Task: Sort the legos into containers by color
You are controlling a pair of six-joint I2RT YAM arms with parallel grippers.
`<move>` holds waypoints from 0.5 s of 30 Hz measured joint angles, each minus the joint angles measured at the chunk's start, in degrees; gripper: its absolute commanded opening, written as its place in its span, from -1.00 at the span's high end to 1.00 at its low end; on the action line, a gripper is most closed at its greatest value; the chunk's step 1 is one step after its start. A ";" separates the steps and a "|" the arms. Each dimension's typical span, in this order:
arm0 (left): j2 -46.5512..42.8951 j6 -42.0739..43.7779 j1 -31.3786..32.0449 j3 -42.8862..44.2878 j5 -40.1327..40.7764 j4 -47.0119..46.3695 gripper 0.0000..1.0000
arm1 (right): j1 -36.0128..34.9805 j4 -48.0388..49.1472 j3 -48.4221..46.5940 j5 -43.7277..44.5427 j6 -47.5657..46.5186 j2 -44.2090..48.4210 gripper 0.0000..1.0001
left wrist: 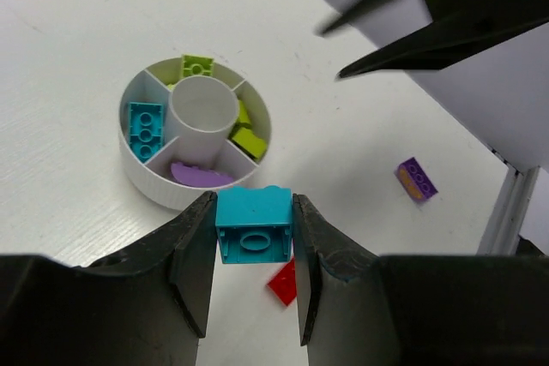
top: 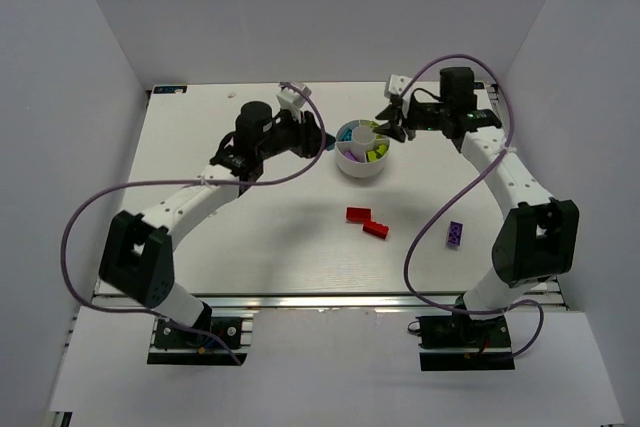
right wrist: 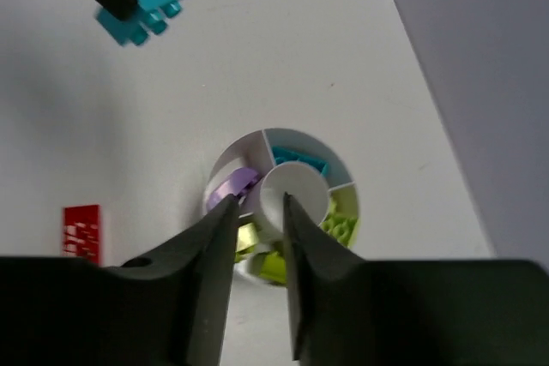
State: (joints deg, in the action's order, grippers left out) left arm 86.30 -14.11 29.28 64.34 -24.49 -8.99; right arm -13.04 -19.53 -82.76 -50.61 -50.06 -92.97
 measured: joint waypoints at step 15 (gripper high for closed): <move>26.62 -0.79 -2.29 21.07 -3.39 0.61 0.83 | 7.04 4.76 14.67 -3.43 14.71 11.52 0.53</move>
State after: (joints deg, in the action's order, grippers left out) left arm 112.92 -14.90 26.98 85.41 -27.88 -8.38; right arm -6.00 -14.76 -68.10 -54.04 -35.35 -81.45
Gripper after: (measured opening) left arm 0.458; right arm 0.227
